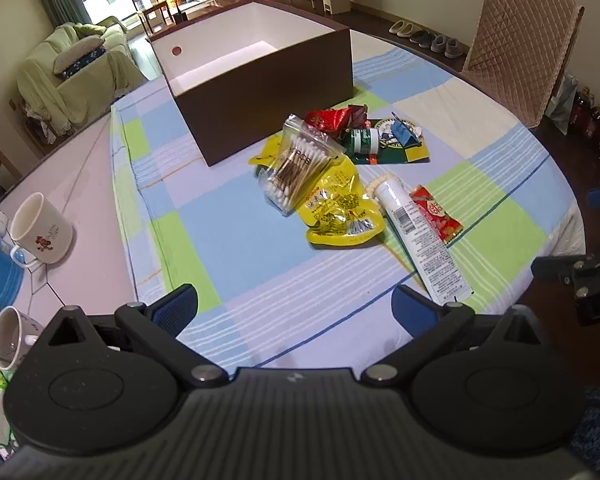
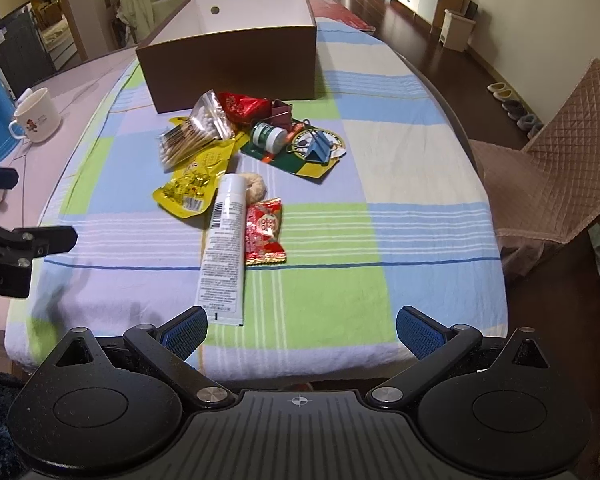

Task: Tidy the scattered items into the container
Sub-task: 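Move both tools toward the white tube and cotton swab bag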

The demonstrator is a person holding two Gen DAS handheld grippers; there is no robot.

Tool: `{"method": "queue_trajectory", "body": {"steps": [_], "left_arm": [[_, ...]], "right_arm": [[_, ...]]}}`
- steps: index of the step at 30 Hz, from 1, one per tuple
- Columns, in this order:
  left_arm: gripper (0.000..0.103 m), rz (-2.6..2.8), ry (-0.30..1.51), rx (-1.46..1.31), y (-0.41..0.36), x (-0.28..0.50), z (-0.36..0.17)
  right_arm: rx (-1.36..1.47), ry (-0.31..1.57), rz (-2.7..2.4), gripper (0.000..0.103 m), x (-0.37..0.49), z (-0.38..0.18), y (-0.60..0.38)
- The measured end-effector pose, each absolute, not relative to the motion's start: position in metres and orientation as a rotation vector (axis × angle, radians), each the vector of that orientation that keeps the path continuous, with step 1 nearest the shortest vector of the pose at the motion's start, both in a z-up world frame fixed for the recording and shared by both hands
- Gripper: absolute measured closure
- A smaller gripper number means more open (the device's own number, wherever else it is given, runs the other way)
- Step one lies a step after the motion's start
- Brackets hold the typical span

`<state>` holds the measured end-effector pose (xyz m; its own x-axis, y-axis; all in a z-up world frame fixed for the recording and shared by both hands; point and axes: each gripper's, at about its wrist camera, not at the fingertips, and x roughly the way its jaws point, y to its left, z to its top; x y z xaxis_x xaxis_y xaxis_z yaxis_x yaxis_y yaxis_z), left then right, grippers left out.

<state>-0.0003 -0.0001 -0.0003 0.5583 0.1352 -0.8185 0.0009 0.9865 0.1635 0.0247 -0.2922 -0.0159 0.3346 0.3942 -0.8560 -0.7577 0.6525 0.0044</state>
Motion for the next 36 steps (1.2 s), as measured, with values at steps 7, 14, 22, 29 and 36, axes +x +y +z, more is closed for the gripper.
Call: {"method": "queue_trajectory", "body": {"steps": [7, 14, 22, 29, 36], "left_arm": [[0.001, 0.082, 1.007, 0.15, -0.001, 0.0, 0.001], [0.001, 0.087, 0.995, 0.148, 0.0, -0.002, -0.005], [0.001, 0.085, 1.001, 0.142, 0.003, 0.001, -0.007], [0.001, 0.088, 0.998, 0.139, 0.005, 0.002, -0.007], [0.001, 0.087, 1.0, 0.136, 0.006, 0.002, -0.008]], "right_arm": [[-0.458, 0.964, 0.772, 0.0, 0.024, -0.017, -0.289], [-0.457, 0.983, 0.781, 0.0, 0.023, -0.018, -0.283], [-0.454, 1.005, 0.792, 0.0, 0.023, -0.019, -0.28], [-0.459, 1.006, 0.8, 0.0, 0.028, -0.018, -0.278], [-0.461, 1.008, 0.804, 0.0, 0.028, -0.019, -0.276]]}}
